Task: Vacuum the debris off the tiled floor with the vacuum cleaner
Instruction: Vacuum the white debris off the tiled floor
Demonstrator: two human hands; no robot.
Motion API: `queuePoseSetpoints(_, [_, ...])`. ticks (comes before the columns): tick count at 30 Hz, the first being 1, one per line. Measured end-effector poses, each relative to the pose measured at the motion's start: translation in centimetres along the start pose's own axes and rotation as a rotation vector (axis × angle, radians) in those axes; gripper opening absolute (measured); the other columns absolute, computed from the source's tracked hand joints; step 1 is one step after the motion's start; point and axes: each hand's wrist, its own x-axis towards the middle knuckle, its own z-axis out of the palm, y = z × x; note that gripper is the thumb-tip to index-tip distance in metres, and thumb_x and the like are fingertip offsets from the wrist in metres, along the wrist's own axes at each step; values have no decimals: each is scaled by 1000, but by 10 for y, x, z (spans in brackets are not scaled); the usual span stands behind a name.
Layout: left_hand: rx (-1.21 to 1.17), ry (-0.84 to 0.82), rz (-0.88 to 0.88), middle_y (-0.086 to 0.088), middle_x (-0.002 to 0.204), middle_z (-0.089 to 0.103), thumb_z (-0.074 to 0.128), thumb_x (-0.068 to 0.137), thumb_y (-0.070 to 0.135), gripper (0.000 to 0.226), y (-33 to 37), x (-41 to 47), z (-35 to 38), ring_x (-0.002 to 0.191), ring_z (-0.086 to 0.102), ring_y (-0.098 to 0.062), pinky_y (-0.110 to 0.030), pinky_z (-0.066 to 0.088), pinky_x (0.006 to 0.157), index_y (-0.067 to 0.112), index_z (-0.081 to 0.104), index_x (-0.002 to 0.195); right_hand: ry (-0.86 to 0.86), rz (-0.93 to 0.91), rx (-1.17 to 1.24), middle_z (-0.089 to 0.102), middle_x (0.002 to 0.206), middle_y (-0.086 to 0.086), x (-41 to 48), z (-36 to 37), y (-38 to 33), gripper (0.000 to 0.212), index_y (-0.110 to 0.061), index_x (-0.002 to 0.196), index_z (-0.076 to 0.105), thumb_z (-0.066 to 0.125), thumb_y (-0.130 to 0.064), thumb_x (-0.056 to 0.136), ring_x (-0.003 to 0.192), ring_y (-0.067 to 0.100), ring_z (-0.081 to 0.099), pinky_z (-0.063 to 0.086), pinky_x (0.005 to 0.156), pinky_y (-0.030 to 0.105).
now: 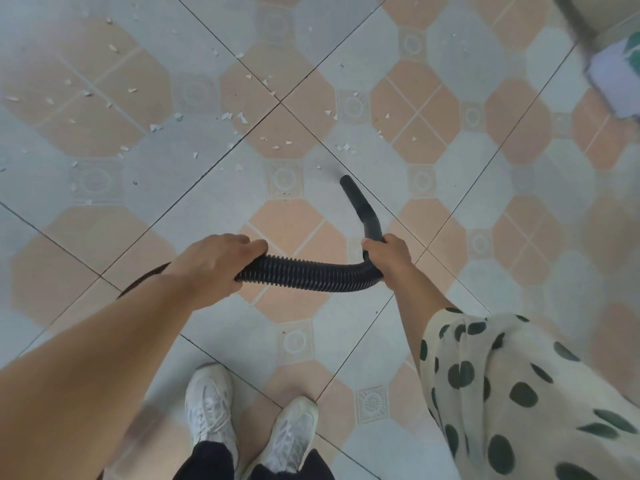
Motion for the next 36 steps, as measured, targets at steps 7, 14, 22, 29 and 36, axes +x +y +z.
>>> queuePoseSetpoints(7, [25,-26,51,8,84,46,53,82,12,27,11,18,10,79,47,-17,-27,36,62,24,45,105,23,-39,4,58,89,4,16,-12,7,25,-9,107,57,58,-25,88,81,23,57,45,65,31])
queuePoseSetpoints(14, [53,-38,-2,8,84,45,55,84,17,23,23,52,-4,80,46,-17,-27,32,60,24,42,102,17,-107,-63,57,89,0,51,-31,-25,21,-12,107,55,57,-24,90,88,25,57,46,72,32])
queuePoseSetpoints(22, [1,-45,-83,9,86,47,56,84,19,20,69,91,-6,80,47,-15,-26,31,61,23,47,101,-97,-147,-171,58,102,6,89,-75,-47,30,-10,120,52,55,-21,92,87,25,56,43,68,31])
queuePoseSetpoints(29, [-38,-20,-98,10,84,45,55,85,20,18,118,138,-16,80,47,-14,-25,30,63,25,43,97,-26,-49,-181,57,104,5,124,-129,-48,35,-12,125,50,50,-18,91,88,25,57,47,68,32])
queuePoseSetpoints(36, [-48,-27,-158,7,86,47,57,86,21,21,138,177,-18,84,53,-19,-28,37,64,22,45,103,-5,-140,-261,57,124,8,165,-154,-74,45,-13,140,41,48,-18,96,90,23,52,43,62,28])
